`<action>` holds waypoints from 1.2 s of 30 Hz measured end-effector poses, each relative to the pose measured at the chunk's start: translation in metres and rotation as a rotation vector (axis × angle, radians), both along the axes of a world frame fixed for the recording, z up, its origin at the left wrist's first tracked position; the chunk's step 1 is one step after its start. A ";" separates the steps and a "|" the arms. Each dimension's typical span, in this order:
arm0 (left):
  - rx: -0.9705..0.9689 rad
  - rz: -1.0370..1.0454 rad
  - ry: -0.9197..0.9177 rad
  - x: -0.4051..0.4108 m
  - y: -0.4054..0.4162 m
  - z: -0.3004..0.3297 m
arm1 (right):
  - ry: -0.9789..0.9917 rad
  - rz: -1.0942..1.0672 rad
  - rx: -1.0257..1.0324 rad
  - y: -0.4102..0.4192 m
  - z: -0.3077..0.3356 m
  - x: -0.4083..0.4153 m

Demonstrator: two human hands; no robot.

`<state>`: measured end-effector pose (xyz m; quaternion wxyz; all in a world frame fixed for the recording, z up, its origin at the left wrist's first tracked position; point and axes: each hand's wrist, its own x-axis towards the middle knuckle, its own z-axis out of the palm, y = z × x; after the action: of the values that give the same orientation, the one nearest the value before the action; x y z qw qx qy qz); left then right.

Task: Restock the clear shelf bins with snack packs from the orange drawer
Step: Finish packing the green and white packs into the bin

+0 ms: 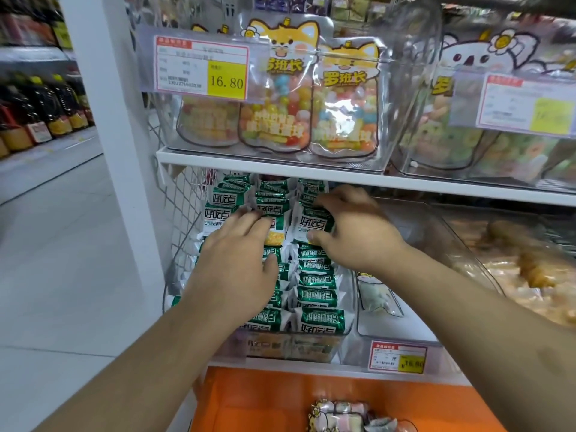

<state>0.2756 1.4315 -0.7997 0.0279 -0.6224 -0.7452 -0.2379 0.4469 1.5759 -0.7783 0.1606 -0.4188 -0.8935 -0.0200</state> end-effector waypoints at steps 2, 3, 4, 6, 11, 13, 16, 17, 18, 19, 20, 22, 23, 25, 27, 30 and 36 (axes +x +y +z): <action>-0.002 0.002 0.000 0.000 0.000 0.000 | 0.032 -0.006 -0.022 0.000 -0.001 -0.001; -0.005 0.002 0.000 0.000 0.001 0.000 | 0.049 0.005 -0.025 0.000 -0.002 -0.001; -0.009 0.003 0.000 0.001 0.001 0.000 | 0.065 0.025 -0.022 -0.001 -0.003 -0.001; -0.015 0.007 0.004 0.001 0.001 0.000 | 0.063 0.068 0.008 -0.002 -0.003 -0.002; -0.022 0.004 0.016 0.002 0.001 0.001 | -0.115 0.022 0.042 -0.006 0.000 -0.008; -0.022 0.002 0.014 0.002 0.001 0.002 | -0.136 0.003 0.028 -0.008 0.001 -0.009; -0.017 0.002 0.015 0.003 0.000 0.003 | -0.101 0.010 -0.023 -0.010 0.001 -0.006; -0.011 0.001 0.010 0.003 -0.001 0.004 | -0.075 0.016 -0.042 -0.011 0.001 -0.005; -0.004 -0.001 0.005 0.004 -0.002 0.005 | -0.044 0.023 -0.060 -0.013 0.002 -0.002; 0.003 -0.004 0.002 0.004 -0.003 0.007 | -0.009 0.031 -0.076 -0.015 0.003 0.000; 0.008 -0.012 -0.003 0.005 -0.005 0.009 | 0.026 0.040 -0.087 -0.018 0.004 0.003; 0.025 -0.038 -0.020 0.010 -0.011 0.013 | 0.084 0.057 -0.101 -0.029 0.005 0.010; 0.036 -0.052 -0.035 0.014 -0.016 0.015 | 0.105 0.066 -0.104 -0.036 0.006 0.016; 0.064 -0.086 -0.061 0.024 -0.030 0.018 | 0.128 0.081 -0.102 -0.056 0.006 0.029; 0.099 -0.132 -0.058 0.037 -0.048 0.018 | 0.146 0.105 -0.082 -0.080 0.005 0.045; 0.099 -0.197 -0.081 0.060 -0.080 0.009 | 0.175 0.129 -0.063 -0.122 -0.001 0.074; -0.141 -0.286 -0.171 0.108 -0.147 -0.053 | 0.291 0.121 -0.266 -0.210 -0.071 0.133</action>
<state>0.3838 1.2840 -0.8525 -0.1133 -0.6999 -0.6636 -0.2388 0.5803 1.3655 -0.8490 0.2321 -0.3804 -0.8792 0.1687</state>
